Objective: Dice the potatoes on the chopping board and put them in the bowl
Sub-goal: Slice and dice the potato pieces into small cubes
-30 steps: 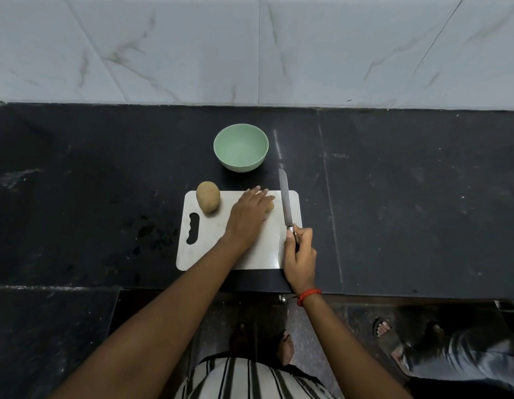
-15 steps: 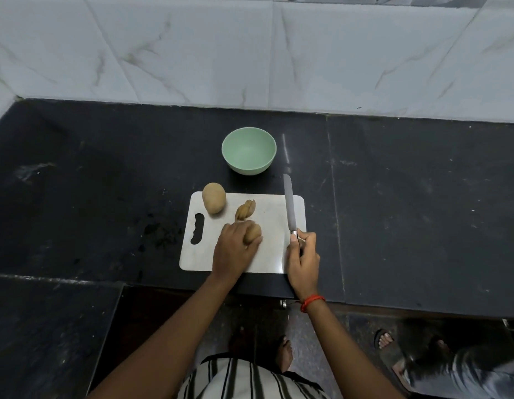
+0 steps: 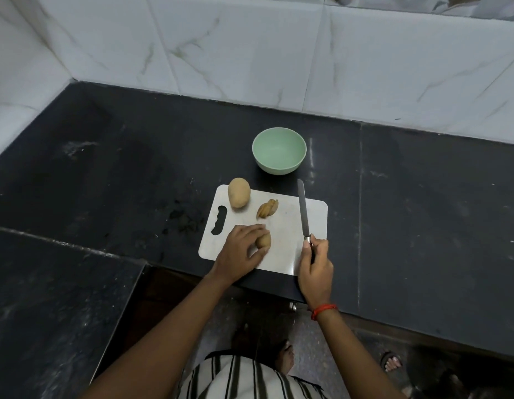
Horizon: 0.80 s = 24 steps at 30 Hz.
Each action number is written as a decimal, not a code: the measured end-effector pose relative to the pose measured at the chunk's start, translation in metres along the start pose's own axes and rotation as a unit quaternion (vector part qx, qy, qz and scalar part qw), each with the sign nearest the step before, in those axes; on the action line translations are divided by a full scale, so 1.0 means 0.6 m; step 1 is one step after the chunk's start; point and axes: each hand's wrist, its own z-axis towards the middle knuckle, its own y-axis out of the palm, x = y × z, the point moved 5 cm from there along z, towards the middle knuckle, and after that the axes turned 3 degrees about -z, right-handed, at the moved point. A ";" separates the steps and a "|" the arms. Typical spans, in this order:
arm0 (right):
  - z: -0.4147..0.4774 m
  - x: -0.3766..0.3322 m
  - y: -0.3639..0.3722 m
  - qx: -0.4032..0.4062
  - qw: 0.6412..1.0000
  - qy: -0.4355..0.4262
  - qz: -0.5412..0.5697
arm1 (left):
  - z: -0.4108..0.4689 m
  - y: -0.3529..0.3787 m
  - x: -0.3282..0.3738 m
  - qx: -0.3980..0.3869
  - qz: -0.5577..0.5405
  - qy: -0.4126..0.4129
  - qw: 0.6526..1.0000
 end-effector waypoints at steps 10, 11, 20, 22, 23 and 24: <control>-0.041 -0.044 0.033 -0.107 0.982 -0.100 -0.119 | -0.005 -0.006 0.003 0.086 0.007 -0.058 0.995; -0.043 -0.042 0.037 -0.110 0.981 -0.095 -0.126 | -0.006 -0.006 0.001 0.086 0.004 -0.059 0.995; -0.037 -0.043 0.056 -0.161 0.968 -0.075 -0.179 | -0.005 -0.005 0.005 0.086 0.019 -0.041 0.995; -0.036 -0.045 0.057 -0.174 0.965 -0.072 -0.185 | -0.004 -0.004 0.001 0.084 0.020 -0.038 0.996; -0.036 -0.045 0.056 -0.179 0.963 -0.069 -0.187 | -0.004 -0.004 0.001 0.085 0.018 -0.038 0.996; -0.035 -0.045 0.056 -0.185 0.962 -0.066 -0.189 | -0.005 -0.004 0.001 0.086 0.015 -0.039 0.995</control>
